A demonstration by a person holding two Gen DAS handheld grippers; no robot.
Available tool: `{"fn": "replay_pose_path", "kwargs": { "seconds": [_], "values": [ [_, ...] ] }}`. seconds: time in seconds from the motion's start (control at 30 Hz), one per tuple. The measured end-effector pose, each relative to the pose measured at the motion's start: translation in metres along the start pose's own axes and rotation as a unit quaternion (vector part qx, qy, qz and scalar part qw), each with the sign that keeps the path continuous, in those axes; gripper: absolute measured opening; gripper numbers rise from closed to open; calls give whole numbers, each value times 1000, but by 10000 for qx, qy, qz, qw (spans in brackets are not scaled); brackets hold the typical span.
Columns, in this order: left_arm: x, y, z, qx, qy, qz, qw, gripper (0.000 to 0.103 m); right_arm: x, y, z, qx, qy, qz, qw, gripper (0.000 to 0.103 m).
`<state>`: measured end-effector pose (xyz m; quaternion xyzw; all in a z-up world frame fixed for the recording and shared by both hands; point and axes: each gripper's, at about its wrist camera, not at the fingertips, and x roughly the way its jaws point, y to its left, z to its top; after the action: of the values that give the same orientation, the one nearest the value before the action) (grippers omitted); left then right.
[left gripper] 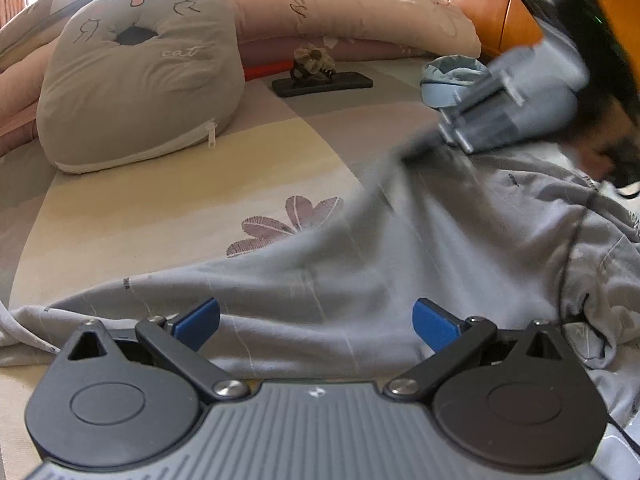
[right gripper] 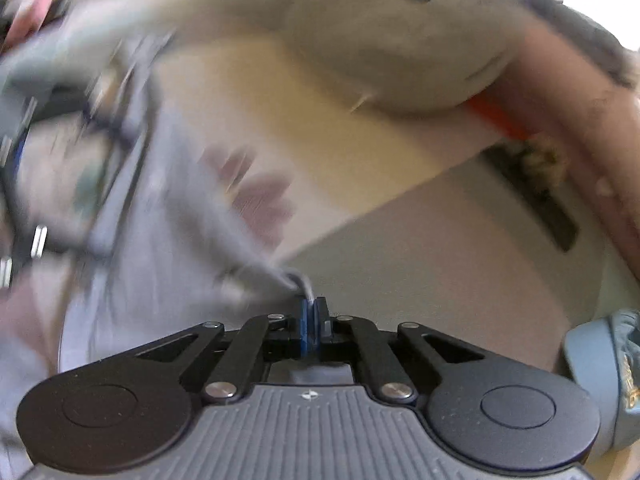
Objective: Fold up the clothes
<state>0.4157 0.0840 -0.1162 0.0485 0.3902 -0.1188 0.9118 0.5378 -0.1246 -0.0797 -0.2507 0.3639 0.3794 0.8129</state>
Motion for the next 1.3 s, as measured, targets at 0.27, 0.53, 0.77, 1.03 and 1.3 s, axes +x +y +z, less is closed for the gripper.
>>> {"fn": "replay_pose_path", "kwargs": {
  "seconds": [0.27, 0.53, 0.77, 1.03, 1.3],
  "values": [
    [1, 5, 0, -120, 29, 38, 9999, 102, -10, -25, 1, 748, -274, -372, 9961, 28],
    [1, -3, 2, 27, 19, -28, 10000, 102, -70, -69, -64, 1118, 325, -1219, 9857, 59],
    [3, -6, 1, 49, 60, -17, 10000, 102, -69, -84, -116, 1551, 542, -941, 9819, 56],
    [4, -6, 0, 49, 72, -5, 10000, 102, -70, -113, -140, 2333, 417, -1450, 9606, 4],
    [2, -7, 1, 25, 71, -41, 10000, 102, -99, -78, -117, 2107, 126, -1624, 9639, 48]
  ]
}}
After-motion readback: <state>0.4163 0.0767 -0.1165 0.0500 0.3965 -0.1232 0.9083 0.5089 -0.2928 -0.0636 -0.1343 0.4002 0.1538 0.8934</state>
